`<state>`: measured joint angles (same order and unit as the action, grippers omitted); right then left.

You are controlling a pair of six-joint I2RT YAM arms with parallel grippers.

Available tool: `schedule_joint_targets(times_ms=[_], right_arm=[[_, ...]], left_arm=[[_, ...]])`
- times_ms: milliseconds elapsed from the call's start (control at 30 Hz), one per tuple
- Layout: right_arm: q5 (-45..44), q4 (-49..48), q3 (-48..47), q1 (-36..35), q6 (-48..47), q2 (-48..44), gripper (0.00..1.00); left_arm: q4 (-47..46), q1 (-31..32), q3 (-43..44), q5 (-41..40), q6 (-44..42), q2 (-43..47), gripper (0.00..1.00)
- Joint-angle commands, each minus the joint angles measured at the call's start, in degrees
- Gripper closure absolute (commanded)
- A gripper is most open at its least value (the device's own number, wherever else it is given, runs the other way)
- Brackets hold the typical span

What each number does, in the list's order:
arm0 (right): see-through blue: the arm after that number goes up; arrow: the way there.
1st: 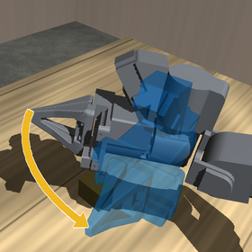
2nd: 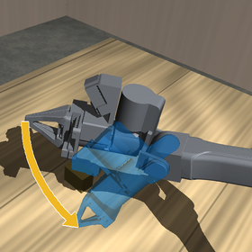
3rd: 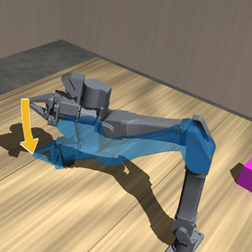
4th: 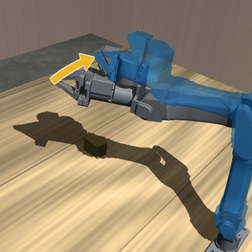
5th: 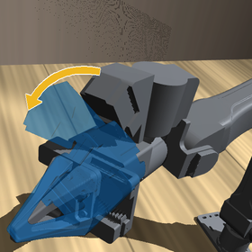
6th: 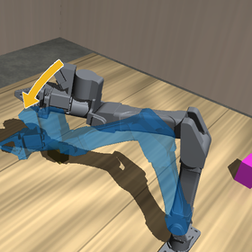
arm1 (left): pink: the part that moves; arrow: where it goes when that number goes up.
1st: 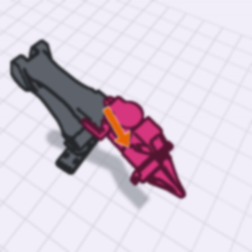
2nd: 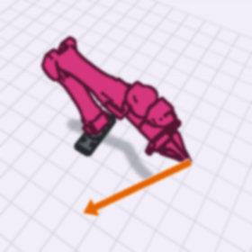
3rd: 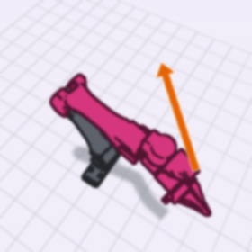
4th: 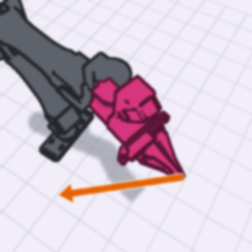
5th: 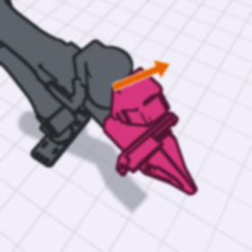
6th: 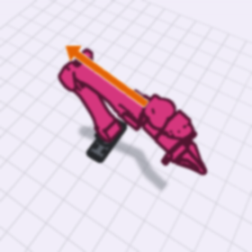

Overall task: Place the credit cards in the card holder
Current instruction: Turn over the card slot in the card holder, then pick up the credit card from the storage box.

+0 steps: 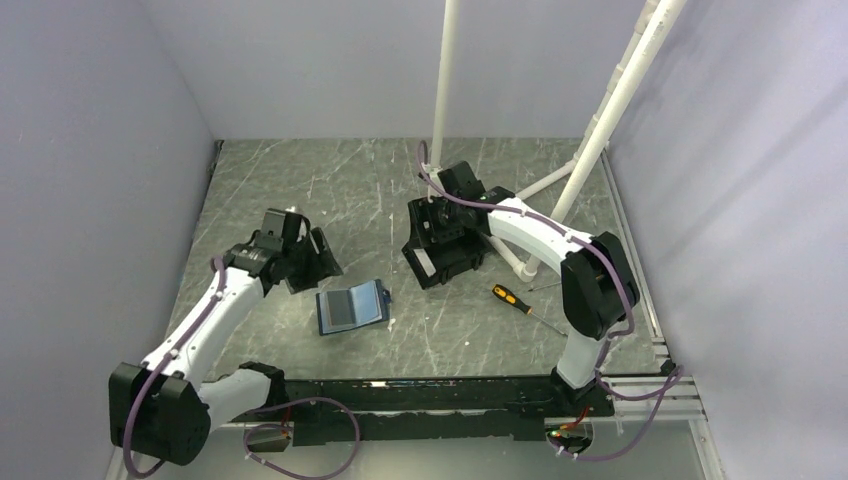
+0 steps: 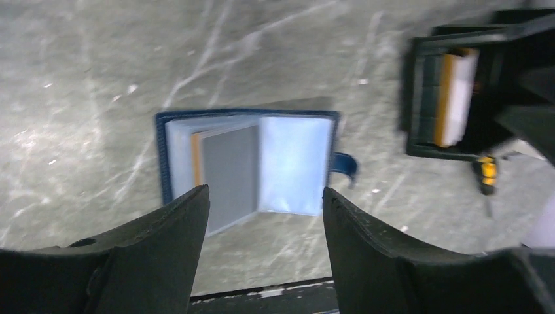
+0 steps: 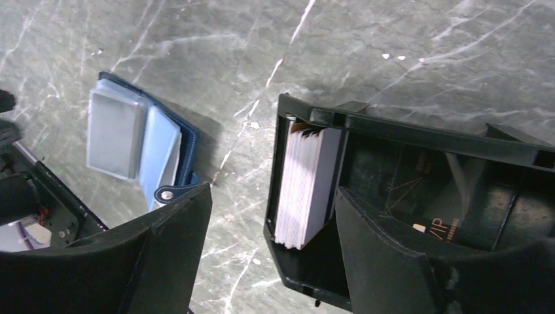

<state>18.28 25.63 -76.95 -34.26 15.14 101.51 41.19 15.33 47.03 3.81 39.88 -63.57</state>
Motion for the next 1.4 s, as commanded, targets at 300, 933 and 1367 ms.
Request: schedule_joint_targets(times_ms=[300, 933, 1367], right_arm=[[3.4, -0.6, -0.9, 1.3, -0.7, 5.0, 0.25], [8.1, -4.0, 2.9, 2.3, 0.9, 5.2, 0.38], [12.1, -5.6, 3.9, 2.4, 2.1, 3.3, 0.52]], left_arm=[[-26.9, 1.6, -1.7, 27.4, 5.2, -6.8, 0.29], [-34.5, 9.6, 12.8, 27.6, 8.0, -41.0, 0.75], [-34.3, 10.9, 13.7, 27.2, 8.6, -43.8, 0.75]])
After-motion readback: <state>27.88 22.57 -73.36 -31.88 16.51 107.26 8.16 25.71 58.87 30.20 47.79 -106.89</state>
